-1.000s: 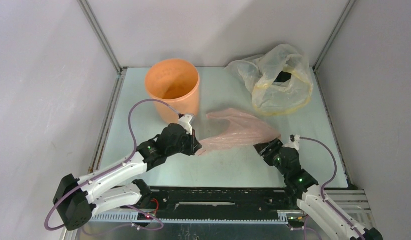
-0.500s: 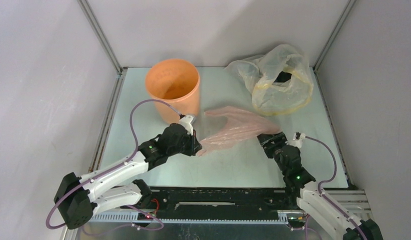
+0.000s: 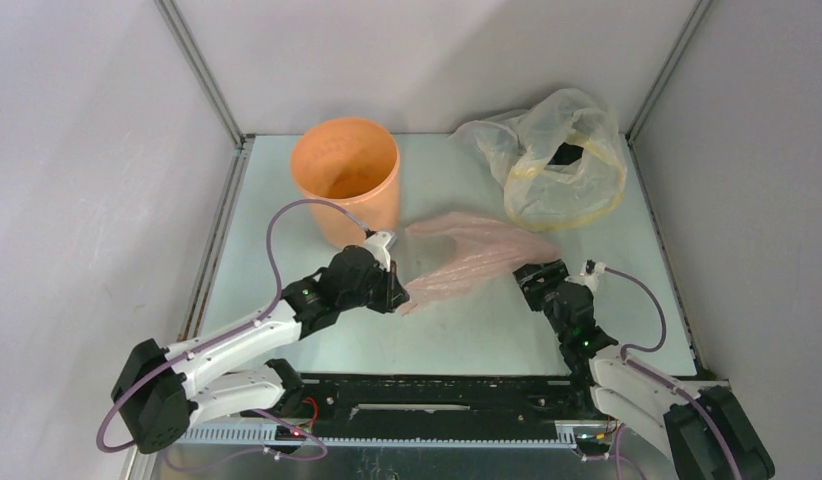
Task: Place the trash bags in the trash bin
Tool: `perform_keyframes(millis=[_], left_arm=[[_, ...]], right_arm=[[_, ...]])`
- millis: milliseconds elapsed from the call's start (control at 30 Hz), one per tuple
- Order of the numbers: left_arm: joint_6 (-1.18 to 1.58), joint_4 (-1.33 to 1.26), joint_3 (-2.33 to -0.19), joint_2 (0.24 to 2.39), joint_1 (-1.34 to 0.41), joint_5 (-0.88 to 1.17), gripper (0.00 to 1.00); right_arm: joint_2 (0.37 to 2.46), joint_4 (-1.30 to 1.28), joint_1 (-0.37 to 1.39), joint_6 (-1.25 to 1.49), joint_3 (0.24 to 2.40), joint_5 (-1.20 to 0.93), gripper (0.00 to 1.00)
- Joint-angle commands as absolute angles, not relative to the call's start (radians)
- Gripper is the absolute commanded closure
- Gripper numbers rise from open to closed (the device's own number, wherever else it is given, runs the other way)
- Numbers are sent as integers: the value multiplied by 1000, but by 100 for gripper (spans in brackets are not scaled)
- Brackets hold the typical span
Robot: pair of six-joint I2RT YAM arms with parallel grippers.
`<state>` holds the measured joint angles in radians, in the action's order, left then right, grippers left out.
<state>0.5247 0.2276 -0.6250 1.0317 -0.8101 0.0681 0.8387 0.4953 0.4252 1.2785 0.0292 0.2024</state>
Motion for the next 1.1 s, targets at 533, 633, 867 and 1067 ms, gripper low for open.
perform_keyframes(millis=[533,633,867,1067], left_arm=[[527,172,-641,1089,-807,128,100],[526,174,-644,1094,-808,127,100],[518,211,-645,1056,-803,67,100],[517,277,-662,1038,-758,-65,100]], right_arm=[[1421,1175,353,1386,147,78,49],[1542,1312,351,1412,175,53,73],[1657,1427,316,1441,152,23,100],[1533,1232,271,1427,92,-92,100]])
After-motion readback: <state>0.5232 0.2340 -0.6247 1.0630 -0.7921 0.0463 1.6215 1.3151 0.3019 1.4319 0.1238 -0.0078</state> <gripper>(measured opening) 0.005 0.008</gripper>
